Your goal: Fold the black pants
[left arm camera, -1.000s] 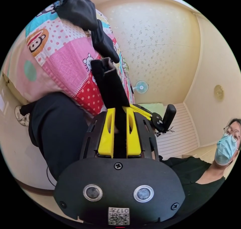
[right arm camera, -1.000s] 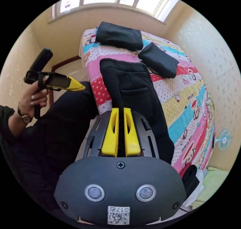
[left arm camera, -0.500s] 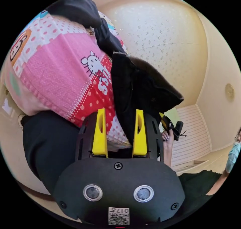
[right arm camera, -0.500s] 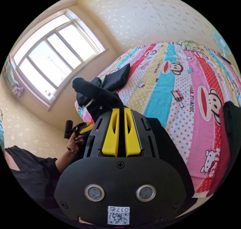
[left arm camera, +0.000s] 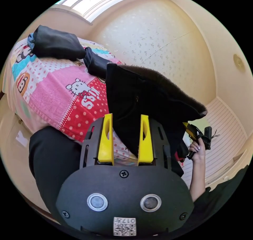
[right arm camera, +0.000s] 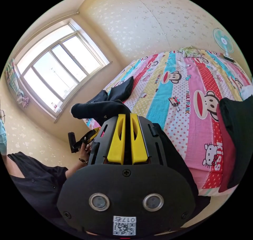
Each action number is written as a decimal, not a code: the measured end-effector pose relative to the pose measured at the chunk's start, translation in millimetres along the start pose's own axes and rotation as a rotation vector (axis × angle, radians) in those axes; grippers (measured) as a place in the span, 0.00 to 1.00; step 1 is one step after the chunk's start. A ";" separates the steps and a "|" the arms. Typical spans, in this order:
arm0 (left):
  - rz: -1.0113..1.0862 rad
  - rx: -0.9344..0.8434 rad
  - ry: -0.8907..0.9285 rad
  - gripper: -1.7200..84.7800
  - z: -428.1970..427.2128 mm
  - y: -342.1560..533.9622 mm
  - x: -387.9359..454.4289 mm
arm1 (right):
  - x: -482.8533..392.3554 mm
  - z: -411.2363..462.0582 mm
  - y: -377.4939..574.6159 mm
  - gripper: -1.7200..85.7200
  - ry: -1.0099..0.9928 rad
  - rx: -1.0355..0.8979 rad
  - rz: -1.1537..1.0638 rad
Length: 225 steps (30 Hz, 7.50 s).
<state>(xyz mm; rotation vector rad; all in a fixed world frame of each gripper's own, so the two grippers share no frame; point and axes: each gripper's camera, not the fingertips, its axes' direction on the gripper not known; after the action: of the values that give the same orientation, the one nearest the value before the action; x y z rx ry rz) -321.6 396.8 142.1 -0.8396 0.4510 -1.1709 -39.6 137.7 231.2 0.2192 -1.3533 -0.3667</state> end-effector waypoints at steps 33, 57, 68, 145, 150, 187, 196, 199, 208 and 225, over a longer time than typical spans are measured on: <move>0.686 0.143 0.106 0.08 33.4 -224.7 373.6 | 20.8 -309.8 -340.9 0.07 0.190 0.386 -0.175; 0.635 -1.044 0.287 0.21 214.4 218.4 166.4 | 202.8 -70.0 114.2 0.13 -0.123 0.054 0.287; 0.181 -1.299 0.606 0.07 186.8 101.5 185.0 | 218.4 -97.7 112.9 0.14 -0.004 -0.051 0.217; 0.035 -0.950 0.320 0.05 69.4 -144.5 45.2 | 141.7 96.6 228.7 0.06 -0.277 -0.313 0.276; -0.052 -1.039 0.220 0.07 91.2 -126.0 21.6 | 165.9 111.7 261.4 0.07 -0.281 -0.373 0.396; 0.098 -0.624 0.307 0.14 82.3 -163.5 -4.8 | 163.6 87.3 226.0 0.11 -0.221 -0.190 0.372; 0.206 -0.615 0.249 0.10 121.5 -158.5 4.4 | 147.5 120.2 150.2 0.12 -0.154 -0.069 0.319; 0.183 -0.587 0.260 0.10 119.8 -153.9 -0.3 | 132.1 145.6 79.9 0.13 -0.145 -0.084 0.228; 0.314 -0.643 0.263 0.14 132.7 -155.2 13.8 | 104.7 345.6 -124.6 0.19 0.166 -0.356 0.012; 0.204 -0.627 0.238 0.07 121.0 -171.1 -0.8 | 126.4 384.1 -114.3 0.07 0.050 -0.186 0.243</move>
<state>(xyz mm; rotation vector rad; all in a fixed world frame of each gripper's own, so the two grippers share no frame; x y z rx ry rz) -342.6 413.7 349.9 -1.1591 1.1108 -0.9472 -408.0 5.8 384.4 -0.0898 -1.2712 -0.2783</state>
